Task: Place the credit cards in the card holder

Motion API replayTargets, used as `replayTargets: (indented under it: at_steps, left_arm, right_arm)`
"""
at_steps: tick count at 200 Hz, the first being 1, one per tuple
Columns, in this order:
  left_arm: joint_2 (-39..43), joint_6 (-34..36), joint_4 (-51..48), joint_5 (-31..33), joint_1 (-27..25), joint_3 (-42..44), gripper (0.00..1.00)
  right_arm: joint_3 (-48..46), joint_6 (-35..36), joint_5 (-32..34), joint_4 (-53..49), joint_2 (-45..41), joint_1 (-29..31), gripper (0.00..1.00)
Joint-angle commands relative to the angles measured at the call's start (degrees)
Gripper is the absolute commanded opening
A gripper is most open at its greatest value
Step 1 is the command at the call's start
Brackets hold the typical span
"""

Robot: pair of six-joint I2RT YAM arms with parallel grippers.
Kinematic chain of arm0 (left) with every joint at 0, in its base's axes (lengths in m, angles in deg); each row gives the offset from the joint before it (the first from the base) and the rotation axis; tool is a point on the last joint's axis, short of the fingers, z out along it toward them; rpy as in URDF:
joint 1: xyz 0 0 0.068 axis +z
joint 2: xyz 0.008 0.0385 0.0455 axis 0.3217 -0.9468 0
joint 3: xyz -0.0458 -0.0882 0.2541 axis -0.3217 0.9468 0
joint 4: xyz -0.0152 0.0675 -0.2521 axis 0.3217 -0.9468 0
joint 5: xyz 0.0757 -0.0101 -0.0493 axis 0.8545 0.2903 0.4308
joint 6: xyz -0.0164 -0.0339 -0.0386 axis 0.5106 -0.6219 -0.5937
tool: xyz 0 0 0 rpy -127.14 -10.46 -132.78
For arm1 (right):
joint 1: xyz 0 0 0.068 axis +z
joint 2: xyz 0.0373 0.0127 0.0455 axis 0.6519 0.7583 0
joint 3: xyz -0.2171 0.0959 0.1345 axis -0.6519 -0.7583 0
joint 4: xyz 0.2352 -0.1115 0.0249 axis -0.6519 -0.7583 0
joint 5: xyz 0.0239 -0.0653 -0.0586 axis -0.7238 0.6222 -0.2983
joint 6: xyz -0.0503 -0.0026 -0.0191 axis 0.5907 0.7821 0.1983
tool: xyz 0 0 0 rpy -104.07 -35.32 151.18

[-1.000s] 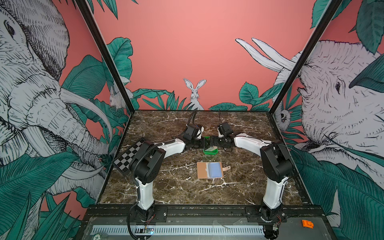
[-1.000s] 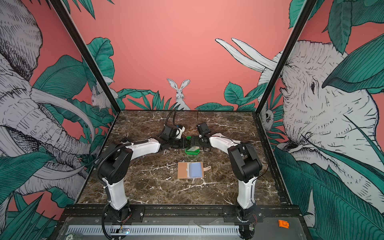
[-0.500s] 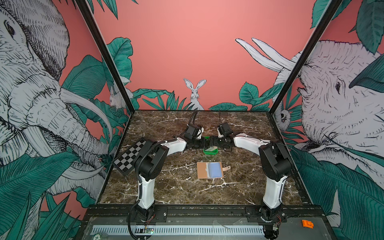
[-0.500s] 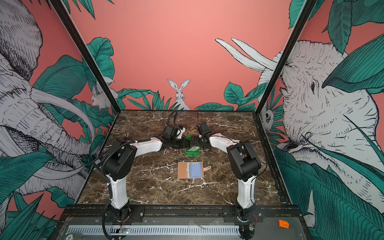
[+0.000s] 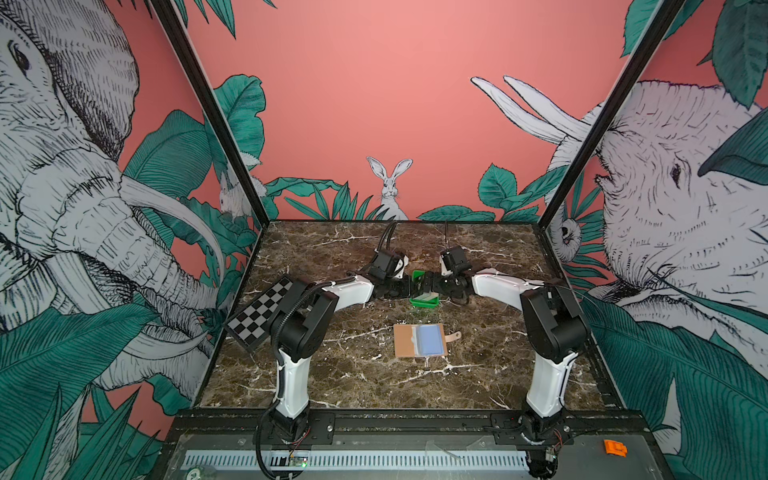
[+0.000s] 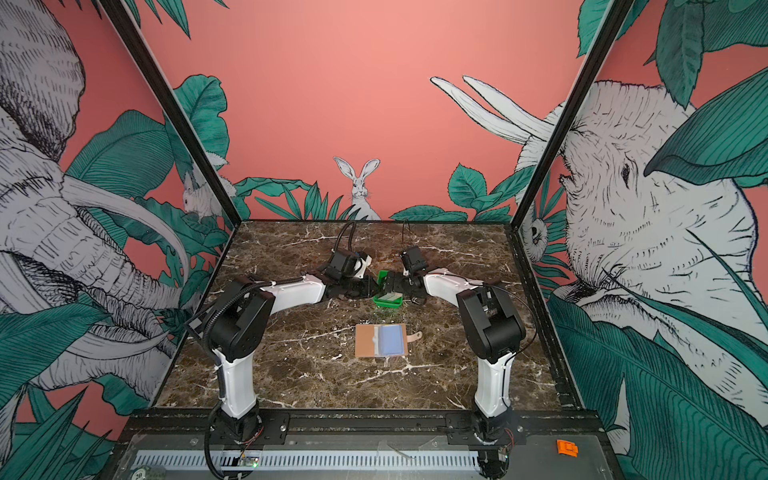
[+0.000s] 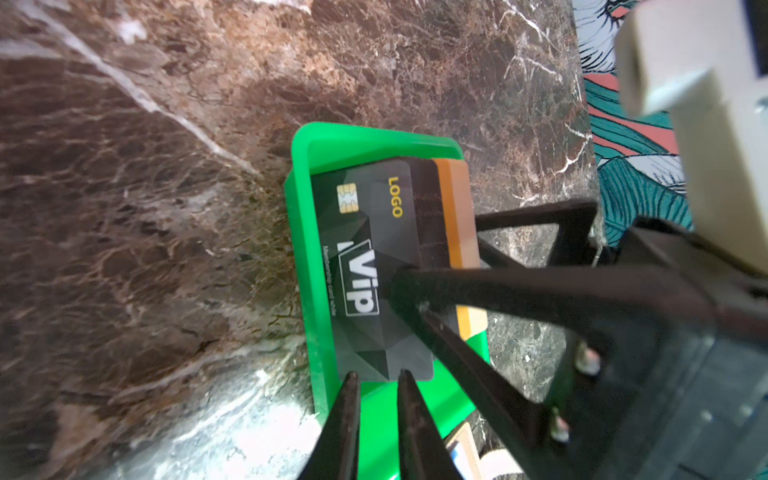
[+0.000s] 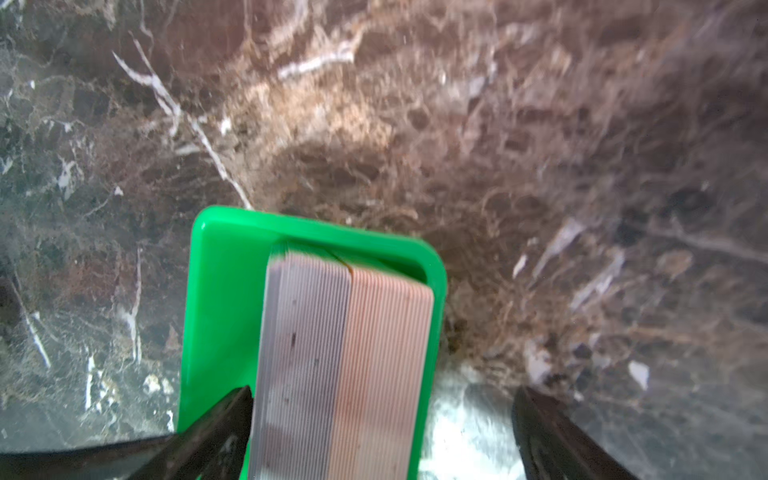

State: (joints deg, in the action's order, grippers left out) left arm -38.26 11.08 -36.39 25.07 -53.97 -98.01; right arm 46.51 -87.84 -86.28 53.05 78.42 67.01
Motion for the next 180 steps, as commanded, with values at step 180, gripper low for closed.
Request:
replayTargets:
  at_steps: [180]
  left_arm:
    - [0.78, 0.16, 1.07, -3.96, 0.12, -0.93, 0.17]
  right_arm:
    - [-7.42, -0.84, 0.73, -0.25, -8.81, -0.07, 0.94]
